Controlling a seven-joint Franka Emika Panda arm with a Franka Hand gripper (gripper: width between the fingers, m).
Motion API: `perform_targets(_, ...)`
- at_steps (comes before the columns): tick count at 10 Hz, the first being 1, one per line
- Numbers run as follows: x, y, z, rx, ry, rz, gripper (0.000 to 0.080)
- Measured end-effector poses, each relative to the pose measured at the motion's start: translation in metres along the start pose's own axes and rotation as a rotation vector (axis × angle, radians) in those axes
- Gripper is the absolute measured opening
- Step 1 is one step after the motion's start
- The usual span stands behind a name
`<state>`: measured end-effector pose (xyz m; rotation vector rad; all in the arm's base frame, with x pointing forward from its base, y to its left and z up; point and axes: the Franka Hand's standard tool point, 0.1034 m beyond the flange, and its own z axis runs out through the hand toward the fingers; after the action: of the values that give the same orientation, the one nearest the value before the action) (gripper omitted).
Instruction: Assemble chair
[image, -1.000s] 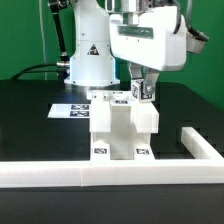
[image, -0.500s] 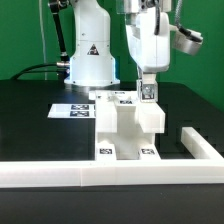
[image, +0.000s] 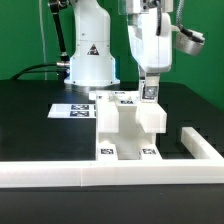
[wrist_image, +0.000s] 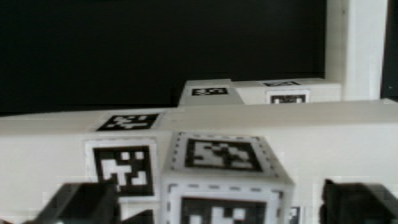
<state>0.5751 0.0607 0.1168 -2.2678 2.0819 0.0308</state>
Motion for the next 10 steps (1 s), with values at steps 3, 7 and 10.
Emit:
perform_targets(3,-0.0076,0.0004,0.0007,0.000,-0.001,-0.278,0.0648)
perform_targets(7,-0.0081,0.0009,0.0010,-0.001,-0.002,-0.610,0.0649)
perform_targets(10,-0.0047,0.0006,0.0007,-0.001,-0.001,-0.852,0.0649)
